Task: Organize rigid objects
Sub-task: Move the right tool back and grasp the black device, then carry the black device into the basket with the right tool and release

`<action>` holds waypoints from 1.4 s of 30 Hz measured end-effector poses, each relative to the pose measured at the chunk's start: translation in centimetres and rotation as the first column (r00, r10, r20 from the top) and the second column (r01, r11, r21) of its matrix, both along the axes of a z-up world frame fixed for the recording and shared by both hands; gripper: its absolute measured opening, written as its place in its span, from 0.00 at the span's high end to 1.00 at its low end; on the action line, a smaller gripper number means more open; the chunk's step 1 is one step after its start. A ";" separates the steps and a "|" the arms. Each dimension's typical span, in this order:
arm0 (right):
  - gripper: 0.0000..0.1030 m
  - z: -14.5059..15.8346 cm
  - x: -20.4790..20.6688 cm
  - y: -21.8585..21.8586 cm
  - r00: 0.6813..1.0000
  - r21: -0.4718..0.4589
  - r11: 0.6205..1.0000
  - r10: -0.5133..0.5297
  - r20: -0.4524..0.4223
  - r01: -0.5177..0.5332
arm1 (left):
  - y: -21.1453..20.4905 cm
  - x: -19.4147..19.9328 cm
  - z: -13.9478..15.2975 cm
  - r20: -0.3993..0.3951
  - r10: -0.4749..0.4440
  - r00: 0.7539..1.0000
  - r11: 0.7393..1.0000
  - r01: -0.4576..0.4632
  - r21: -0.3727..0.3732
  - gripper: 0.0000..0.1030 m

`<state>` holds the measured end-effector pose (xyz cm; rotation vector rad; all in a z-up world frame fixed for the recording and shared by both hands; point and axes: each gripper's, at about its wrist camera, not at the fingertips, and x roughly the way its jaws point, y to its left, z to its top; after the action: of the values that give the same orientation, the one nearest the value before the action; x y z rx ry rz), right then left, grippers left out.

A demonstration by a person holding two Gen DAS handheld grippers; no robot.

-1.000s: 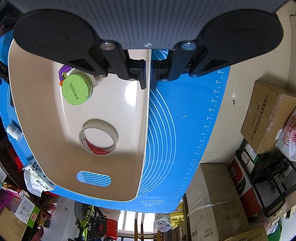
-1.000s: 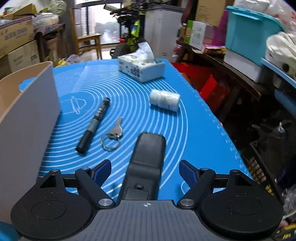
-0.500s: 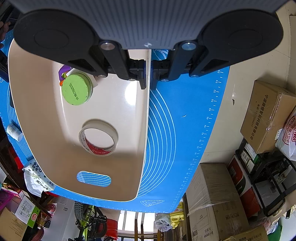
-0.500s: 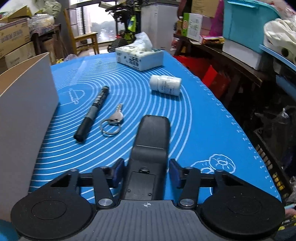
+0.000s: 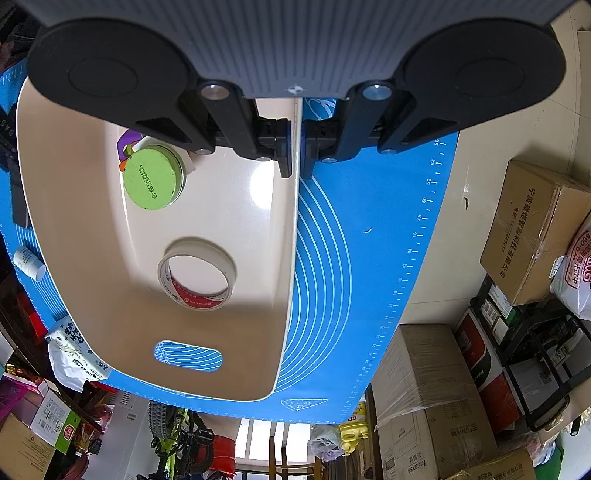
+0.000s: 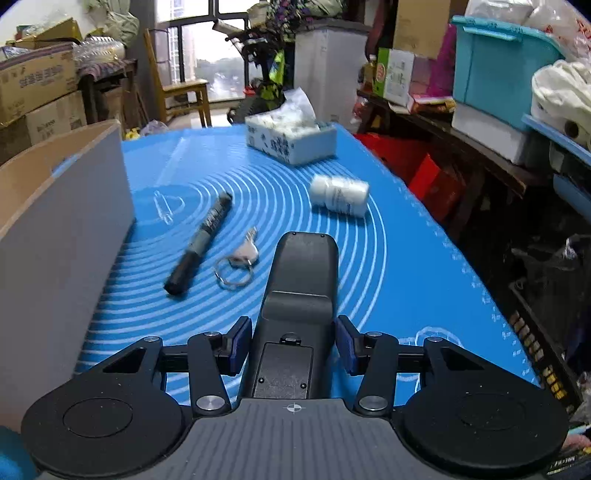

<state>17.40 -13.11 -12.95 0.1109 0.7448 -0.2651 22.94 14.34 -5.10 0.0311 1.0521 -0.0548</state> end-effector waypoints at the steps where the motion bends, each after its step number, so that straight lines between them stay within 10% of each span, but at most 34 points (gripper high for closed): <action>1: 0.47 0.4 0.0 0.1 1.000 0.000 1.000 0.005 0.011 -0.005 | 0.0 0.0 0.0 0.000 0.000 1.000 1.000 0.000 0.000 0.95; 28: 0.47 12.7 4.7 10.7 0.904 0.011 0.931 0.353 0.242 -0.366 | -0.1 0.0 0.0 0.001 0.000 1.000 1.000 0.000 -0.001 0.95; 42: 0.47 7.8 6.3 17.2 0.847 0.007 0.847 0.532 -0.021 -0.532 | -0.2 0.0 0.0 0.000 0.000 1.000 1.000 0.000 -0.004 0.95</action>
<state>23.69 4.09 -5.18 -0.1020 0.7684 0.2682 22.94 14.15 -5.11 0.0275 1.0522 -0.0569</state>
